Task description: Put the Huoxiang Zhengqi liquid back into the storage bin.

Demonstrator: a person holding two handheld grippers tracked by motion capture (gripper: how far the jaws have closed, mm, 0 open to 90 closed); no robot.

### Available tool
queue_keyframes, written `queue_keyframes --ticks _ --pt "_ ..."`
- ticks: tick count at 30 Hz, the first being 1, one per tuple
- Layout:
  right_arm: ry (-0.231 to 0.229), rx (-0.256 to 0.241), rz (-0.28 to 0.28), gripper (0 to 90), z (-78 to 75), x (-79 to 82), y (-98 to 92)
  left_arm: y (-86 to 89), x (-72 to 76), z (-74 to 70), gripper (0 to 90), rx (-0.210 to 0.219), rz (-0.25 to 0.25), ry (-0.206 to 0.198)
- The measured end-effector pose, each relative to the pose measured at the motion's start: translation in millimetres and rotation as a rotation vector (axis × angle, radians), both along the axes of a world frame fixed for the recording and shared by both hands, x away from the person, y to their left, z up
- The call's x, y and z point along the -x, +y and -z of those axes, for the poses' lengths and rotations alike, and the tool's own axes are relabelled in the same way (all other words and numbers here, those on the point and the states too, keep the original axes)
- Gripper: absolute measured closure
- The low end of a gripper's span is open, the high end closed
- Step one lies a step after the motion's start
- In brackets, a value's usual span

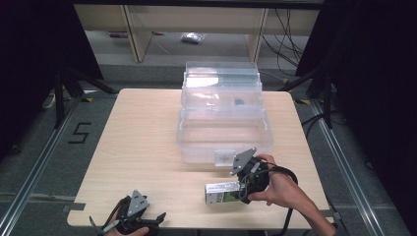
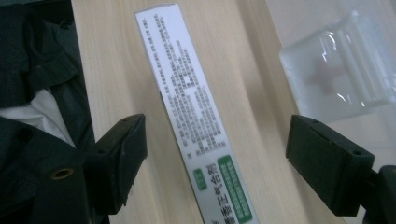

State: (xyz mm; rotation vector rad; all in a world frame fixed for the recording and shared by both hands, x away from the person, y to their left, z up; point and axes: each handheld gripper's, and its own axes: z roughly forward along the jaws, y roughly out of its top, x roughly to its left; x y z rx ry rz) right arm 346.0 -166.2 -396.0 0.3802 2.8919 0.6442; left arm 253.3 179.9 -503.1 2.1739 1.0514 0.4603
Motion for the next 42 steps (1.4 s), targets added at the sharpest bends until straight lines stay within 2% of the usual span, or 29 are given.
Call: queue_keyframes --ticks 6,8,9,11,12,16,22,23,24,27,29,30,31,32,33,34,35,36,38,40,41,42 --pt "0.024 0.017 -0.043 21.6 7.3 -2.4 7.9 0.0 -0.2 0.2 15.0 -0.001 0.002 -0.001" --pt "0.028 0.038 -0.06 21.7 11.1 -3.6 12.2 -0.1 -0.1 0.0 15.0 -0.001 0.002 -0.001" --pt "0.035 0.044 -0.042 21.9 12.2 -2.5 13.5 0.0 -0.1 0.0 15.0 -0.002 0.001 -0.001" --pt "0.038 0.051 -0.048 22.3 13.3 -3.1 14.8 0.0 0.0 0.0 15.0 0.0 -0.001 0.0" --pt "0.03 0.067 -0.074 22.5 16.3 -5.7 17.5 0.0 0.0 -0.1 15.0 -0.001 0.001 0.0" --pt "0.048 0.077 -0.049 23.0 19.5 -5.1 20.3 0.2 -0.1 -0.2 15.0 -0.002 0.001 0.0" --pt "0.052 0.102 -0.083 24.3 27.4 -8.2 26.3 0.1 0.2 -0.3 15.0 -0.001 0.0 0.0" --pt "0.048 0.121 -0.061 24.7 29.6 -8.3 27.6 0.0 0.3 -0.2 15.0 0.0 0.0 0.001" --pt "0.067 0.123 -0.053 25.3 29.5 -7.7 28.0 0.1 0.1 -0.1 15.0 0.0 0.001 0.0" --pt "0.066 0.143 -0.037 26.2 31.2 -7.3 29.3 0.3 0.0 -0.2 15.0 -0.001 0.001 0.0" --pt "0.062 0.164 -0.061 29.5 34.1 -9.8 30.3 0.3 0.1 -0.2 15.0 -0.001 0.0 0.0" --pt "0.057 0.157 -0.096 30.3 35.4 -12.0 30.9 0.3 0.1 -0.2 15.0 -0.001 0.0 0.0" --pt "0.063 0.15 -0.104 30.5 36.6 -12.7 31.6 0.2 0.2 -0.3 15.0 0.0 -0.001 0.0" --pt "0.063 0.15 -0.104 30.5 36.6 -12.7 31.6 0.2 0.2 -0.3 15.0 0.0 -0.001 0.0" --pt "0.072 0.176 -0.07 32.9 36.8 -10.7 32.1 0.2 0.2 -0.2 15.0 0.0 -0.001 0.001" --pt "0.061 0.172 -0.113 33.9 37.9 -13.3 32.8 0.2 0.1 -0.2 15.0 -0.001 -0.001 0.0" --pt "0.074 0.183 -0.085 34.7 37.7 -11.5 32.9 0.3 0.2 -0.4 15.0 0.0 -0.001 0.001" --pt "0.074 0.183 -0.085 34.7 37.7 -11.5 32.9 0.3 0.2 -0.4 15.0 0.0 -0.001 0.001" --pt "0.073 0.19 -0.117 38.2 40.4 -13.4 33.2 0.1 0.4 -0.3 15.0 0.006 -0.003 0.002" --pt "0.071 0.211 -0.115 39.6 41.3 -12.9 34.9 0.1 0.5 -0.3 15.0 0.005 -0.002 0.001" --pt "0.066 0.22 -0.145 40.8 41.7 -15.5 34.0 0.0 0.4 -0.3 15.0 0.004 -0.003 0.0" --pt "0.066 0.22 -0.145 40.8 41.7 -15.5 34.0 0.0 0.4 -0.3 15.0 0.004 -0.003 0.0"
